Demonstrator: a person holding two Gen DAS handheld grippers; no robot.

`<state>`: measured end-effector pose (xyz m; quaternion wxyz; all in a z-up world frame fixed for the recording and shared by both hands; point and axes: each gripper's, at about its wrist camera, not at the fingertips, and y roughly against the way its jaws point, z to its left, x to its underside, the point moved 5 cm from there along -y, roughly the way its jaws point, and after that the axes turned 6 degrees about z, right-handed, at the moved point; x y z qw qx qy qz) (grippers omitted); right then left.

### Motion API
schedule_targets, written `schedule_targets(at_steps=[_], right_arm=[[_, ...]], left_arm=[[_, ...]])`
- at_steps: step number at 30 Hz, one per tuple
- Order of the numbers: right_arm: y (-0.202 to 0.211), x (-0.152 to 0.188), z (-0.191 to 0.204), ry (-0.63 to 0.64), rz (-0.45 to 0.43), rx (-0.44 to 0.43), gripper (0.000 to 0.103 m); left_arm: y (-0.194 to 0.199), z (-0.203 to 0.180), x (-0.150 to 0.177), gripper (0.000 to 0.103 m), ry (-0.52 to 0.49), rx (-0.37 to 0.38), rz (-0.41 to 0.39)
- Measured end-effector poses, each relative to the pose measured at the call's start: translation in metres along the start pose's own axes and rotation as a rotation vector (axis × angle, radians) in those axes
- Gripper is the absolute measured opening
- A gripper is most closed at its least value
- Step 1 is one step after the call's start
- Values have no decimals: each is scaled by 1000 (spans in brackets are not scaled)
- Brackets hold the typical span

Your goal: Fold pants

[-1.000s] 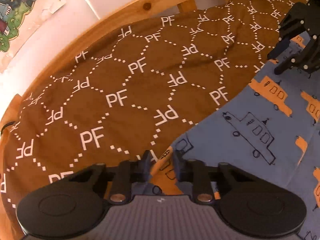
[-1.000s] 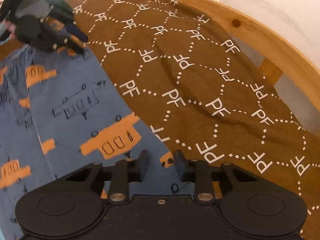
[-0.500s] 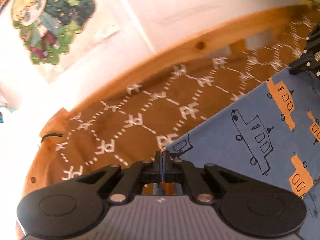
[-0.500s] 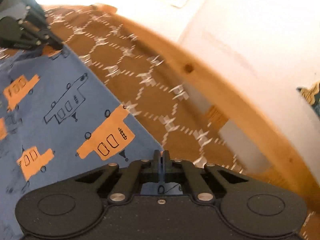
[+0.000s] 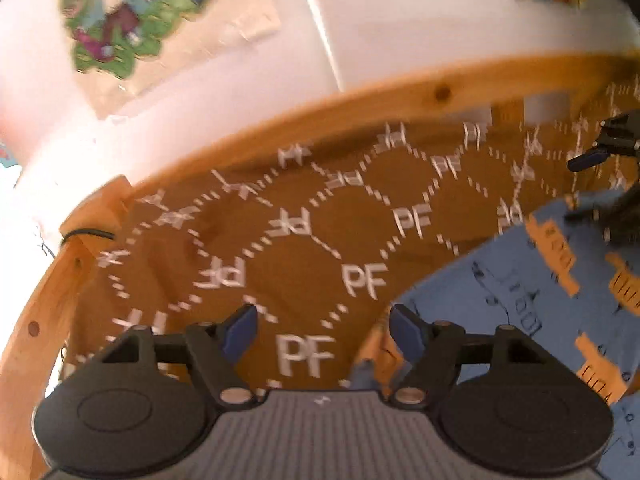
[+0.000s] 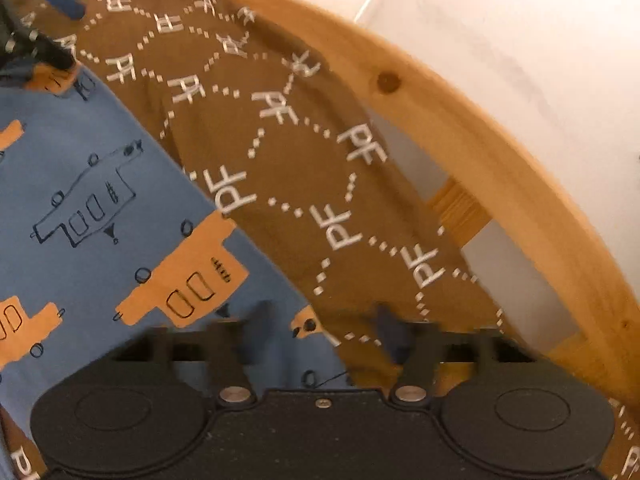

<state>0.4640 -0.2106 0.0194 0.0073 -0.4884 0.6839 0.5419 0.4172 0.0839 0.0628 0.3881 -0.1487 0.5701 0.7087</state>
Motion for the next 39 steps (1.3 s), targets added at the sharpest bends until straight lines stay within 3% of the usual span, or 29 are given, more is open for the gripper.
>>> schedule_targets(at_steps=[4,8,10,12,15,17,18,19,20,23,28,35,39], right_arm=[[11,-4,-4,-26,-50,-48,73],[8,-10,6,-51,-44,-105,73],[4,-11,15,-24,-28,-112,68],[-1,-14,20,-26,-12,-127,61],[-10,-21,20,-67,16,-163,52],[-15,-25,20,-86,37,-178,44],[-18,-27,21,-89,42,-181,28],[-18,-28,21,-93,46,-179,6],[-17,-28,21,-98,47,-178,1],[-6,-26,25,-92,30,-175,0],[38,-18,27,-120,-84,-135,0],[135,25,56,-86,-232,-130,0],[188,55,78,-84,-278,-166,0]], left_arm=[[9,23,4,83,58,52,-24],[13,27,18,83,93,188,3],[12,22,23,73,70,203,33],[9,12,28,39,13,179,80],[4,0,29,14,-51,134,118],[3,-2,25,6,-14,135,132],[2,-2,24,3,8,124,136],[2,-1,24,3,19,114,137],[2,-2,24,2,17,97,135],[8,-5,28,1,4,47,109],[29,-7,29,1,-65,23,36],[87,-13,45,1,-160,46,-117],[131,-30,68,1,-298,44,-210]])
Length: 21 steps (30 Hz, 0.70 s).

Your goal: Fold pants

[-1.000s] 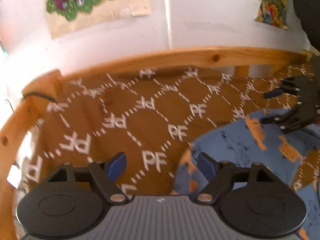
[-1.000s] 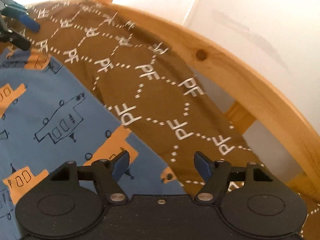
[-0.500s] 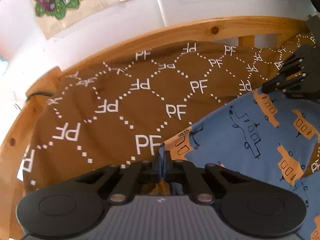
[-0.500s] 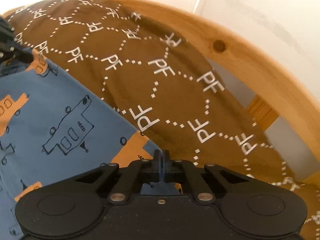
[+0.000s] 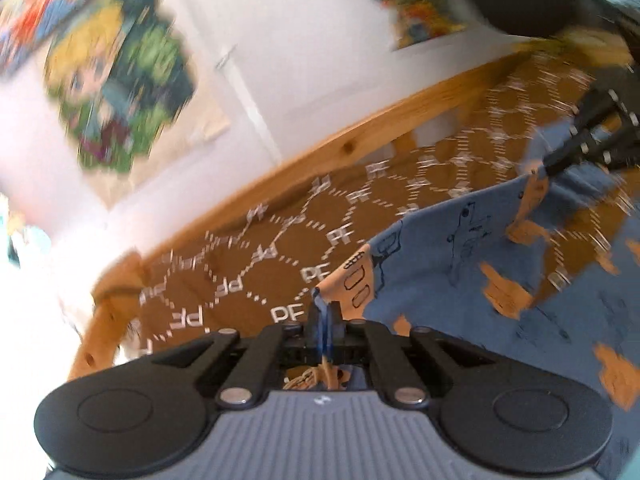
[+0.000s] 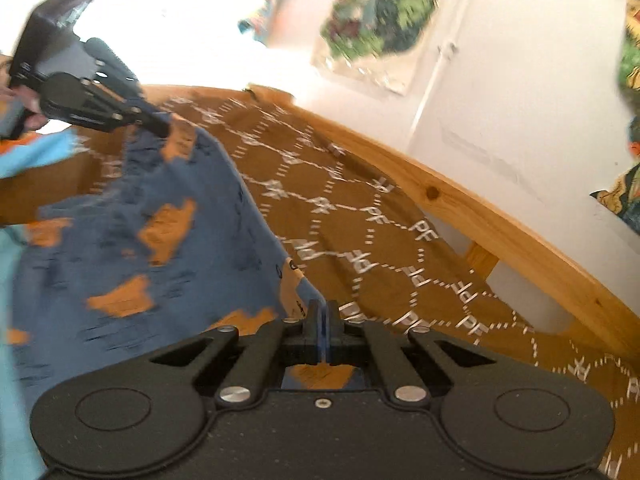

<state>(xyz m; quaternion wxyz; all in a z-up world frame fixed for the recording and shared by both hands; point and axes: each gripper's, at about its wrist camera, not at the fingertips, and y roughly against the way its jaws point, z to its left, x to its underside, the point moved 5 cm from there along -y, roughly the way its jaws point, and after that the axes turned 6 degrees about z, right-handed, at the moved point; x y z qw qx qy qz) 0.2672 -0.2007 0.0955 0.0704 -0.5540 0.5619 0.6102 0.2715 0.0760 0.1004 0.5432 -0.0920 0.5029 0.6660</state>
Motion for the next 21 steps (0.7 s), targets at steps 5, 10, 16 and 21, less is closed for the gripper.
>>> schedule_targets(at_steps=[5,10,16,21], right_arm=[[54,36,39,17,8,-56,0],[73,79,85,21,78,-111,0],[64,130,134,-40,146,-135,0],[57,142,148,-64,158,-113,0]], left_arm=[[41,-45,26,1,-205,41,-10],[48,-89,70,2,-377,80,68],[34,-108,112,2,-412,126,168],[31,-114,121,1,-453,115,187]])
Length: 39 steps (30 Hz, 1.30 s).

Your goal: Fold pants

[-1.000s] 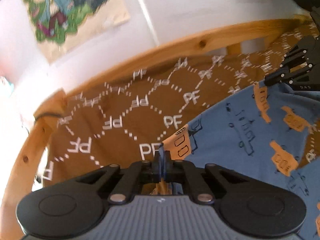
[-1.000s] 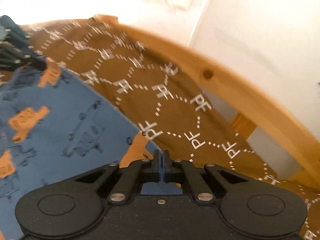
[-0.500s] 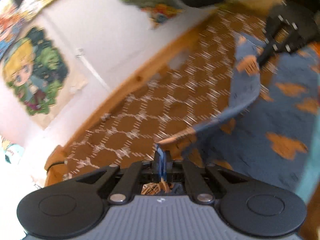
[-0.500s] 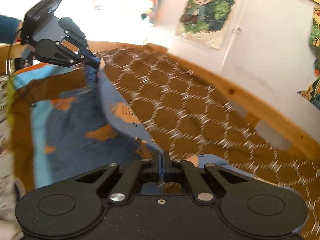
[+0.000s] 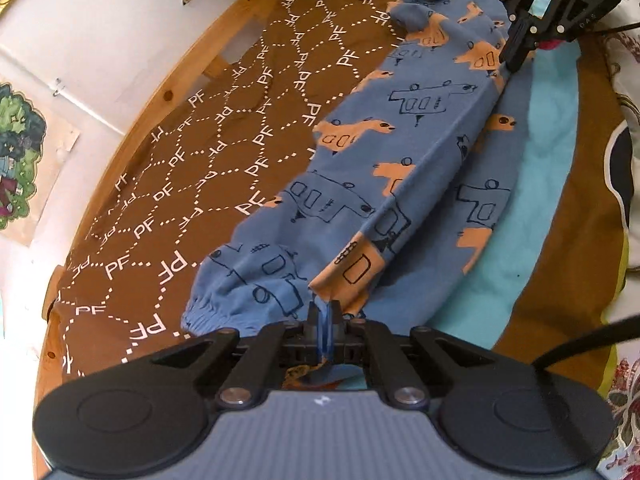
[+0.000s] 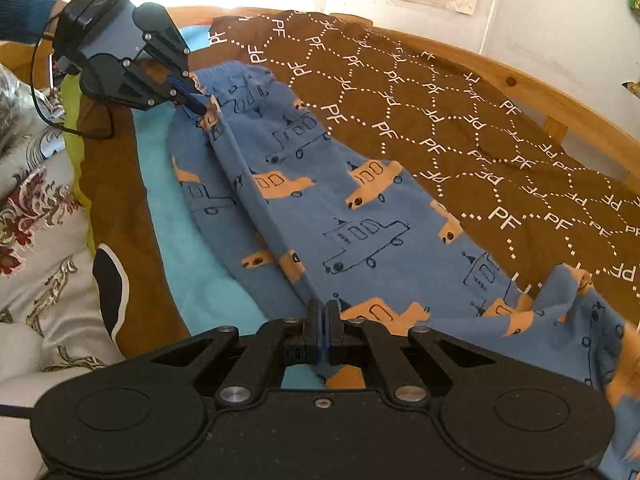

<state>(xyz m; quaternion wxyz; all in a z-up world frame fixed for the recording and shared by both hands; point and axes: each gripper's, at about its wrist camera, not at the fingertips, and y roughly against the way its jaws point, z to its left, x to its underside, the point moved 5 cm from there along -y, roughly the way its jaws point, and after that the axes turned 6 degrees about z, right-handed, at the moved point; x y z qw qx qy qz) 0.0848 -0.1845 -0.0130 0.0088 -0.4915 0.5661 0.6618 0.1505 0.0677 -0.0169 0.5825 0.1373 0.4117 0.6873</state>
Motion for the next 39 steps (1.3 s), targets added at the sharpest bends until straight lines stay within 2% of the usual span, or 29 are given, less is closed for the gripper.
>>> schedule_targets(at_steps=[6,11,14,15,16,17,18,19,20,21,22,23,24,25,27,30,32,35,37,39], right_arm=[[10,-1,-2,-3,-26,14,0],[0,13,7,2,-2,26,0],[4,15,12,16,-10,34,0],[5,16,13,13,-7,27,0],[5,18,13,6,-6,21,0],[5,19,13,-1,-7,20,0],[5,20,14,-3,-7,22,0],[6,21,13,-15,-10,21,0],[9,20,10,-42,-13,20,1],[12,21,7,-79,-16,17,14],[17,21,2,-118,-20,21,30],[23,22,-4,-160,-22,30,38],[29,23,-11,-202,-23,45,55],[35,24,-19,-248,-18,68,72],[47,30,-38,-330,-7,141,87],[68,44,-69,-428,4,271,96],[80,55,-91,-495,-2,329,99],[94,77,-128,-626,-6,388,100],[99,93,-147,-709,-25,398,97],[101,107,-164,-758,-45,403,88]], left_arm=[[5,1,1,2,25,10,2],[-1,-15,5,2,-14,35,42],[2,-14,7,3,19,52,47],[2,-14,9,8,38,69,56],[2,-13,9,9,56,73,55],[4,-12,9,17,83,77,52],[6,-10,9,33,133,94,54],[10,-8,8,43,196,122,45],[16,-5,7,60,276,161,22],[21,-3,5,70,341,183,5],[26,-1,3,74,398,191,-9],[30,1,-2,82,462,196,-27],[31,2,-9,93,514,207,-47],[31,0,-18,97,557,221,-66],[27,-8,-47,99,605,249,-104],[13,-32,-103,100,595,288,-160],[6,-51,-142,102,542,300,-197],[-2,-85,-189,103,446,262,-225],[-6,-106,-215,102,382,228,-230],[-8,-123,-232,91,317,184,-230]])
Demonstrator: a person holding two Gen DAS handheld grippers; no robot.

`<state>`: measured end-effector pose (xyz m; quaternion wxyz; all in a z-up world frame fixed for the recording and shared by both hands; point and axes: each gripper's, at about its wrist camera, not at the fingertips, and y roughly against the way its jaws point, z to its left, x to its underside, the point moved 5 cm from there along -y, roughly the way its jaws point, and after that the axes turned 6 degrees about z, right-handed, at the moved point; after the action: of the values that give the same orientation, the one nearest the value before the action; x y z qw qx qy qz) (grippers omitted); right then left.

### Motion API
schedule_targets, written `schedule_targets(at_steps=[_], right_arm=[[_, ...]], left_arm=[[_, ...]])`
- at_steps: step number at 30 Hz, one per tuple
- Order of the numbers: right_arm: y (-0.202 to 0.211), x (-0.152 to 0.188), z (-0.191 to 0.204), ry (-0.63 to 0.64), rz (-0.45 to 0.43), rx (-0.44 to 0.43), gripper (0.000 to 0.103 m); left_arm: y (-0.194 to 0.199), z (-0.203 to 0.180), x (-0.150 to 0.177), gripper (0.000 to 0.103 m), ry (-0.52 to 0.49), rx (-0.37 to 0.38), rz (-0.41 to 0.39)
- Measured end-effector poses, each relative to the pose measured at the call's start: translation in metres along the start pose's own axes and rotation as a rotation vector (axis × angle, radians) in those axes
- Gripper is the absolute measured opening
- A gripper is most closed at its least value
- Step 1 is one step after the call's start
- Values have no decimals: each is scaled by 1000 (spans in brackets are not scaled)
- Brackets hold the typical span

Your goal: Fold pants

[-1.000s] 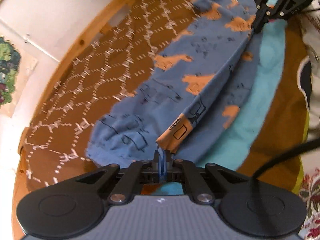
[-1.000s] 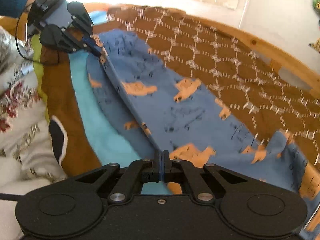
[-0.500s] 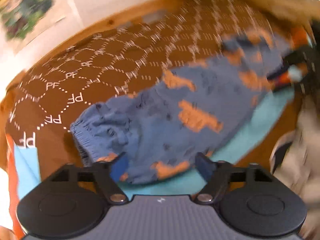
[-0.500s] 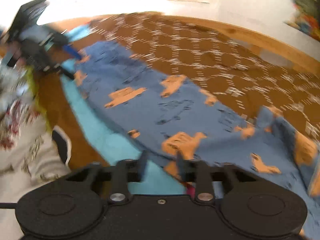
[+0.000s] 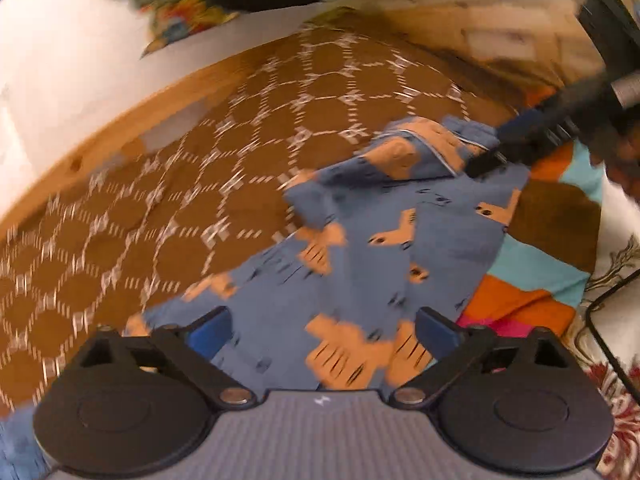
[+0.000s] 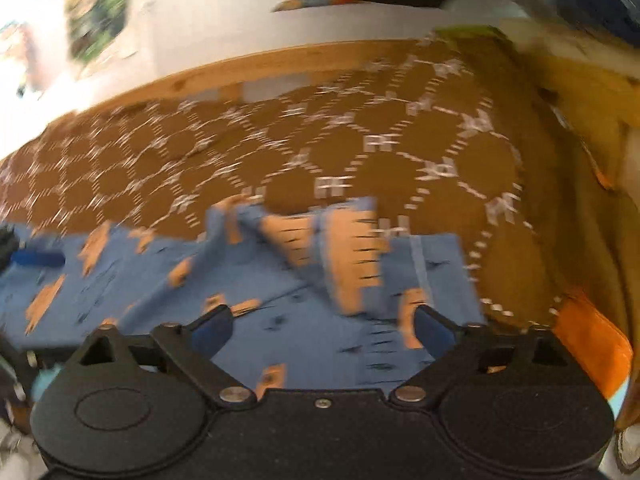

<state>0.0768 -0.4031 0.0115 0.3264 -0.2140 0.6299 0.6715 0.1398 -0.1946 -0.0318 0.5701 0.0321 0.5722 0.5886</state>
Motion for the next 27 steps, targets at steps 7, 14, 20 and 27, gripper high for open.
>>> schedule_targets(at_steps=[7,14,20,27], right_arm=[[-21,-11,-29,-36,-22,-30,59],[-30,-5,-35,-53,16,-49,27],[-21,-12,-41,-114,-38,-81,8],[38,-29,-55,-155,-38,-45,7]], left_arm=[[-17,-41,-7,49,-154,40,47],[-37,-40,-3,12,-144,60,133],[-29,-30,-9,0,-93,89,133],[1,-3,-19,0,14,223,95]])
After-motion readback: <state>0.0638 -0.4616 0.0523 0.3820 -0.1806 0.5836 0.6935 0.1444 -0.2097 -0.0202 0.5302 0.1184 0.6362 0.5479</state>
